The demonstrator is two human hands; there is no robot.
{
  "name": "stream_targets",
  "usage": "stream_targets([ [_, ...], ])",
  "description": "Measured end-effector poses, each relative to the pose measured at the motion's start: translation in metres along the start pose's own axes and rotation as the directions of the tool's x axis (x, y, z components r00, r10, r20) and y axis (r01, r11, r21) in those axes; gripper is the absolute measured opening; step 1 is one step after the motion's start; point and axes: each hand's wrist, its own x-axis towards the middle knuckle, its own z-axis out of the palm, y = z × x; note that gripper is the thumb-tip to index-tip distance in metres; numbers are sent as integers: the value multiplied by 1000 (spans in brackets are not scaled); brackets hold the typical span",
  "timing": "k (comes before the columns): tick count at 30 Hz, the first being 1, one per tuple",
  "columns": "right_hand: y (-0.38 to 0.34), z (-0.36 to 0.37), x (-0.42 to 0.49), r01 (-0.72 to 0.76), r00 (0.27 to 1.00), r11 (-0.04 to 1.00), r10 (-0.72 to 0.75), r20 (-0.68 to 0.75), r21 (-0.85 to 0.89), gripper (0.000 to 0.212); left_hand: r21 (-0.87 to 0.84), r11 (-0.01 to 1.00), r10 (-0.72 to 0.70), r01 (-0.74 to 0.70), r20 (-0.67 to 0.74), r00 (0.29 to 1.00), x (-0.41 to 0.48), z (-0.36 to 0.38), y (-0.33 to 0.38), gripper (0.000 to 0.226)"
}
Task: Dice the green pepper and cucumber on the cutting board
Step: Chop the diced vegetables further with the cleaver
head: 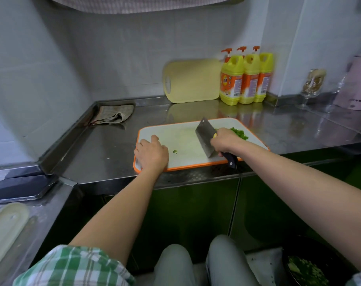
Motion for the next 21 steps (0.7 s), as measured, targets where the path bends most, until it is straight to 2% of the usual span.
stream_targets([
  [4,-13,11,-5,104,993,990,-109,49,91,12,-24,999,34,-33,76,996,2,-2,-6,42],
  [10,-40,37,-18,171,969,976,-192,155,135,17,-88,996,-6,11,56,998,10,-7,-11,31],
  [14,-29,40,-17,130,972,987,-145,186,91,12,-140,990,-4,5,6,1000,13,-4,-9,31],
  [18,-6,15,-4,50,996,999,-50,72,2,14,-201,978,48,-55,-39,998,12,1,12,35],
  [21,11,-2,5,-30,999,999,30,21,15,15,-190,966,163,-173,-70,984,9,3,28,37],
])
